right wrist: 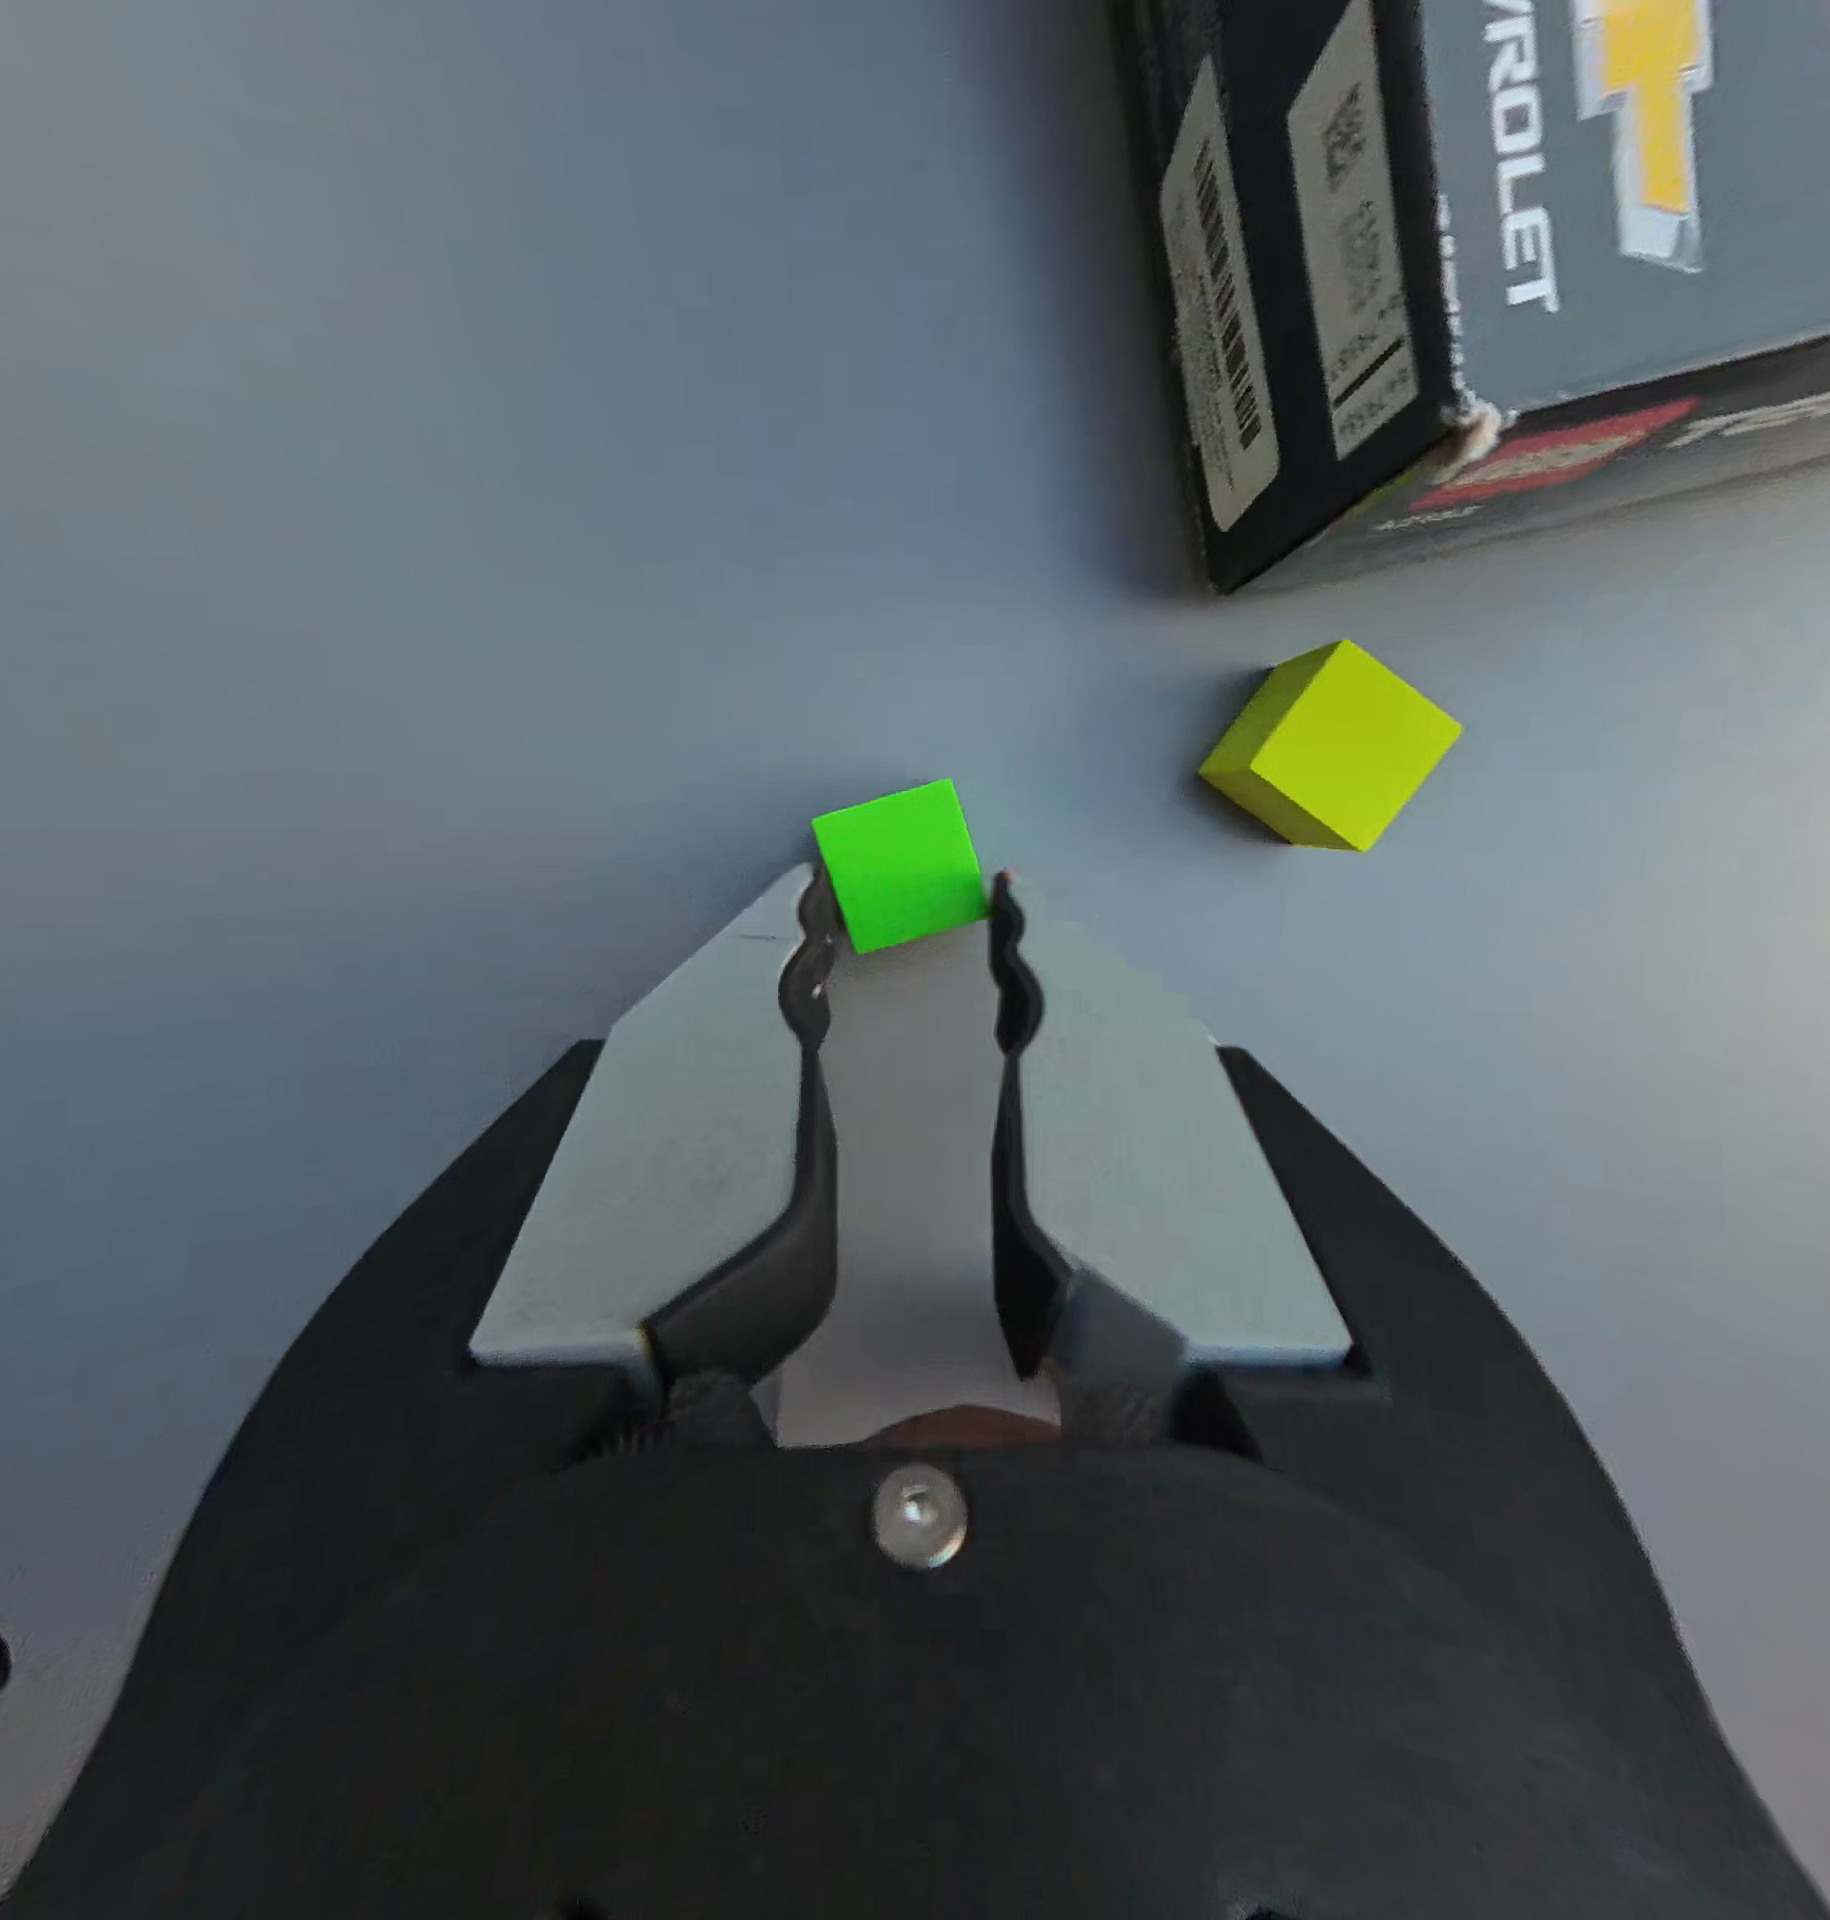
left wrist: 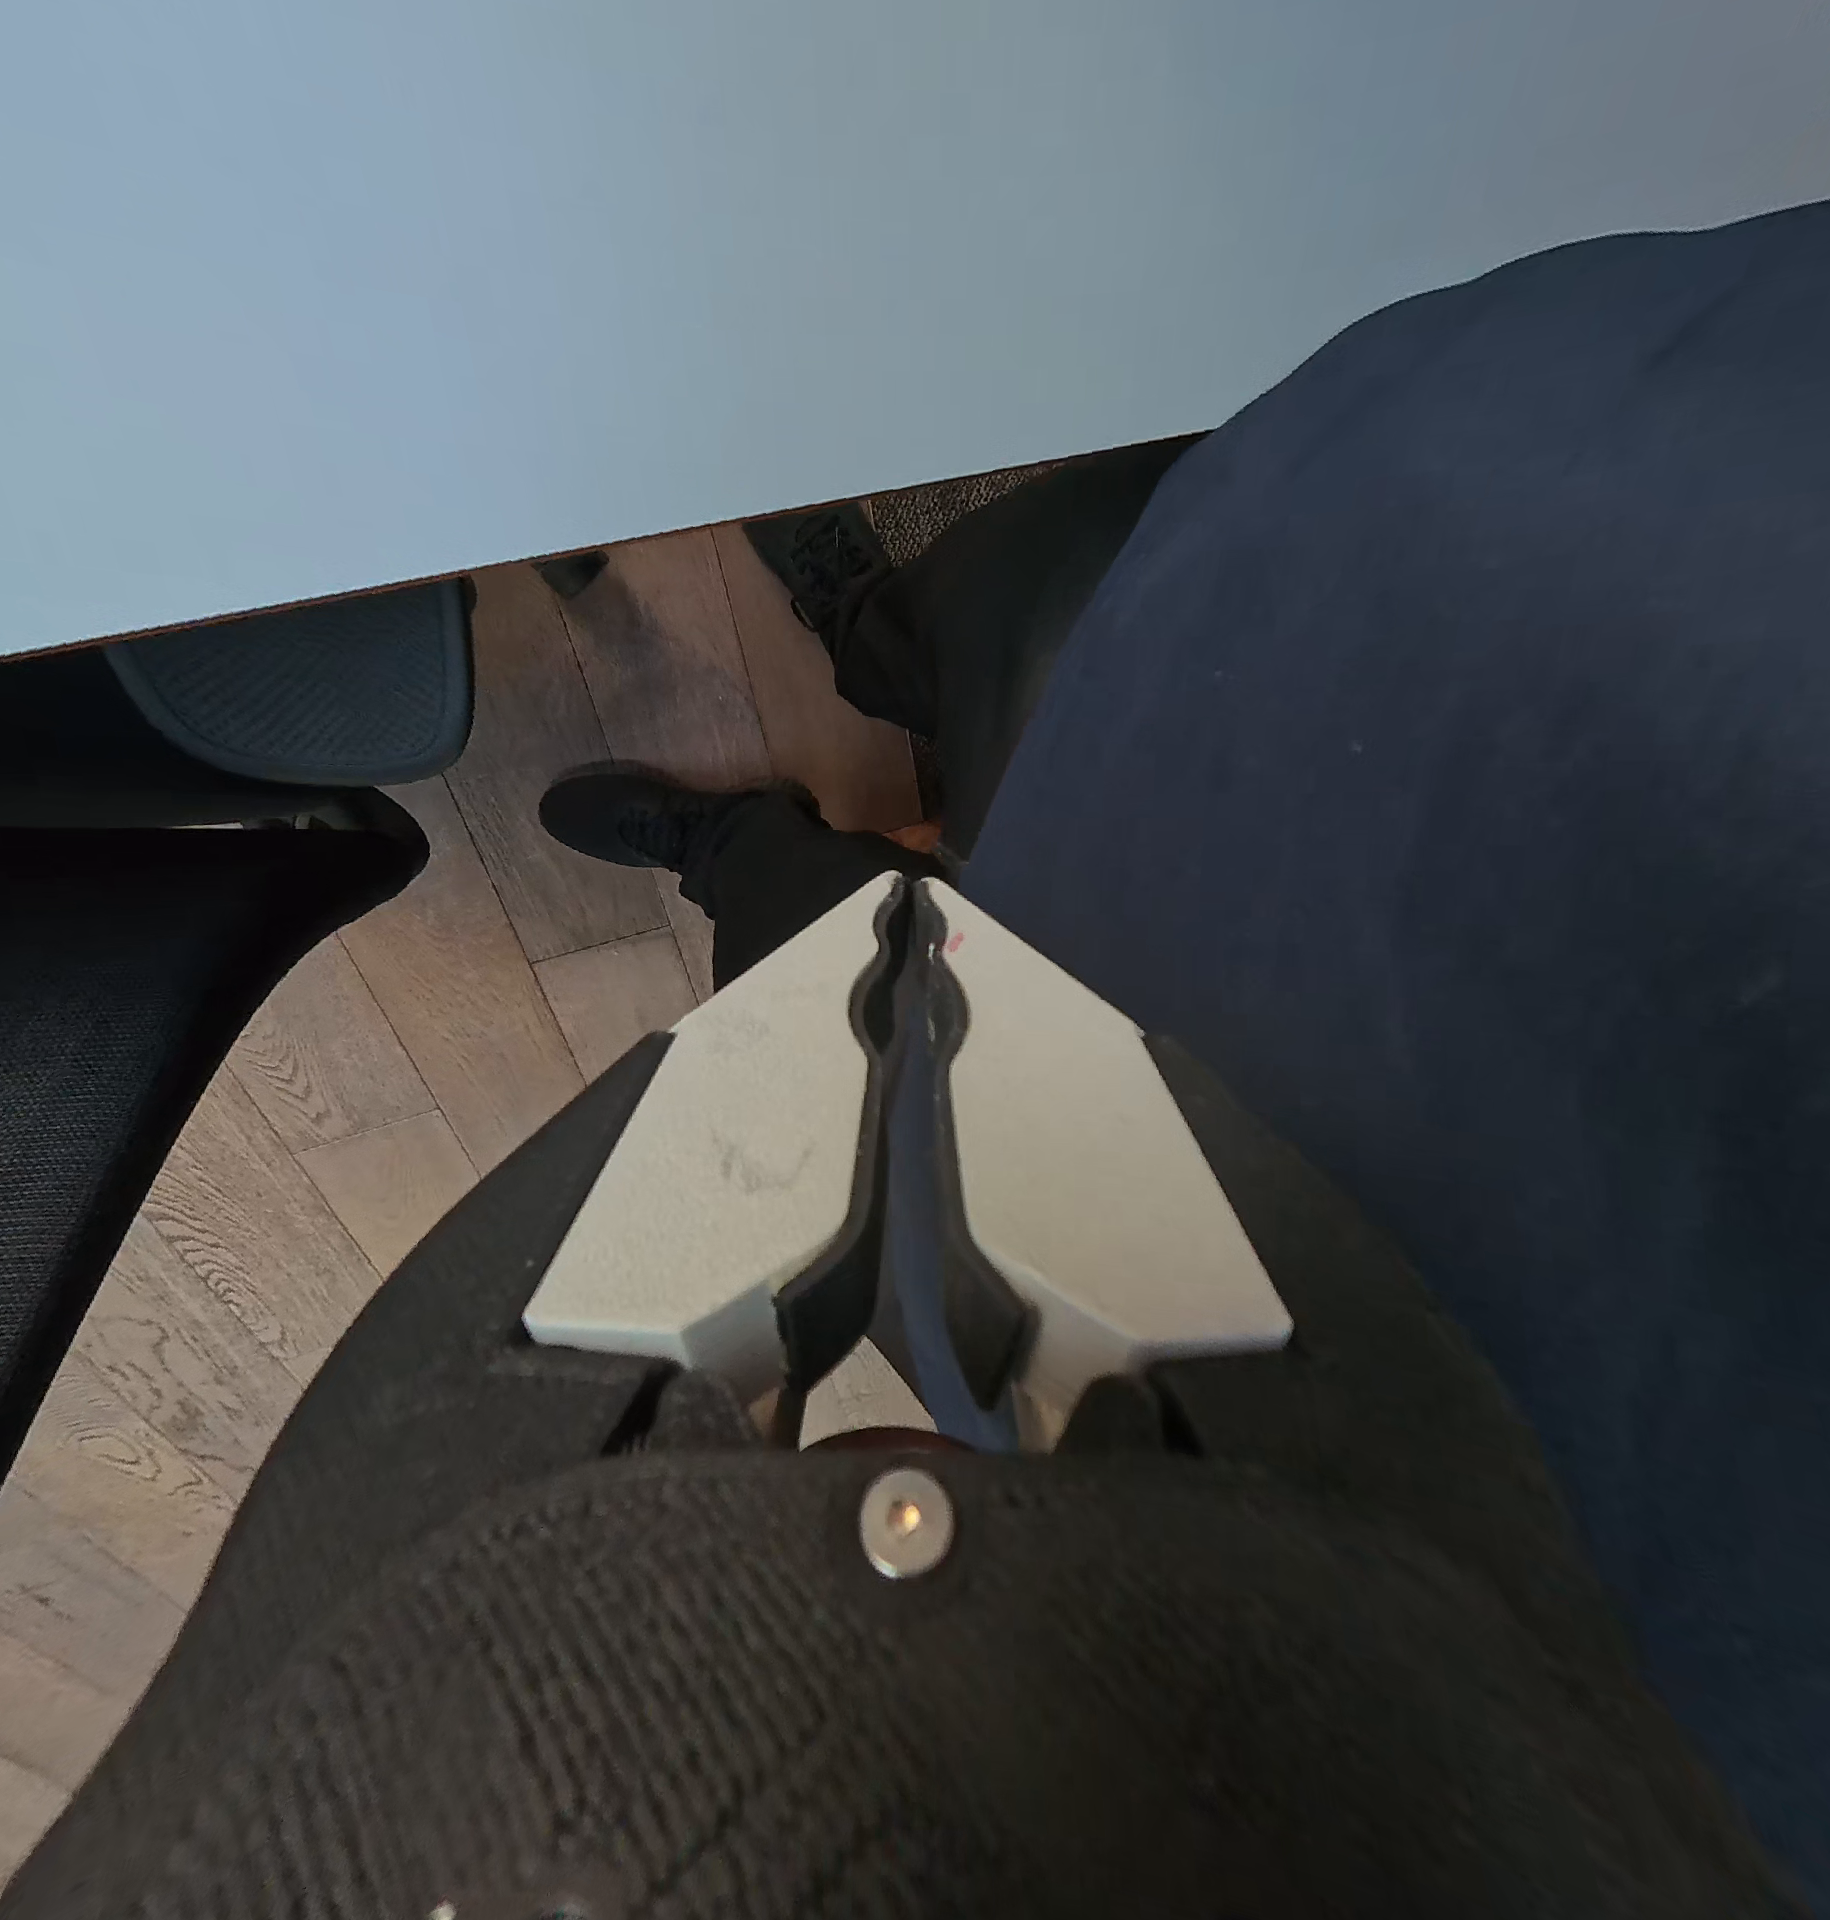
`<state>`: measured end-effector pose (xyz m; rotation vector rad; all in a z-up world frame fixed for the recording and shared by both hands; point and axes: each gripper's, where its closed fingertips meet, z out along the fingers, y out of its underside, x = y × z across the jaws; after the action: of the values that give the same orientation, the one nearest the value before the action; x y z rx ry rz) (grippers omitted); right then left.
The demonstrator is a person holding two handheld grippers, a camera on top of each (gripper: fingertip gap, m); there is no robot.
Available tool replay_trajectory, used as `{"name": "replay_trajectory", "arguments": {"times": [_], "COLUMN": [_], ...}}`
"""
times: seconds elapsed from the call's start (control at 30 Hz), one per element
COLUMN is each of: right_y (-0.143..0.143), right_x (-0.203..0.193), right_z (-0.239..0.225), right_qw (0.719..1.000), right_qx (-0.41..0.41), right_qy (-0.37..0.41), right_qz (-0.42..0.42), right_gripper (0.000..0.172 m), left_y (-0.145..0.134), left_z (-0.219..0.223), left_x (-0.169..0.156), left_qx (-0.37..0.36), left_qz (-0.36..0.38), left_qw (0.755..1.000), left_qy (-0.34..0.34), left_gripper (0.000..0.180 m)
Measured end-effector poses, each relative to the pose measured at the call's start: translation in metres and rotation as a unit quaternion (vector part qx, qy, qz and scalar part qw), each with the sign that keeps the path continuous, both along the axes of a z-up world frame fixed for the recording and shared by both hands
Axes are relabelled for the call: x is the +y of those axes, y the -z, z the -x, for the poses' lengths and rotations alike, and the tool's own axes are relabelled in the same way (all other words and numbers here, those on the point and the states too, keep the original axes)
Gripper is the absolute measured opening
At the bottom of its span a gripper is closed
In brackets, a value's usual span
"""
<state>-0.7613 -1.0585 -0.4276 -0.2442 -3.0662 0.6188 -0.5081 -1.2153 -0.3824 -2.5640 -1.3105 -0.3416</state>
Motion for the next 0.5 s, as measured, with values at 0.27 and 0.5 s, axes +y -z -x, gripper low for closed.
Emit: {"name": "replay_trajectory", "arguments": {"times": [0.27, 0.5], "right_y": [-0.037, -0.076], "right_x": [0.018, 0.108], "right_z": [0.017, 0.05], "right_qw": [0.997, 0.981], "right_qx": [0.008, 0.03], "right_qy": [0.061, 0.188], "right_qz": [0.044, 0.048], "right_gripper": [0.026, 0.026], "left_y": [0.002, 0.009], "left_z": [-0.005, -0.008], "left_x": [-0.003, 0.002], "left_qx": [-0.006, -0.016], "left_qz": [0.0, -0.006], "left_qw": [1.0, 1.0], "left_qy": [-0.011, -0.004], "left_gripper": [0.0, 0.0]}}
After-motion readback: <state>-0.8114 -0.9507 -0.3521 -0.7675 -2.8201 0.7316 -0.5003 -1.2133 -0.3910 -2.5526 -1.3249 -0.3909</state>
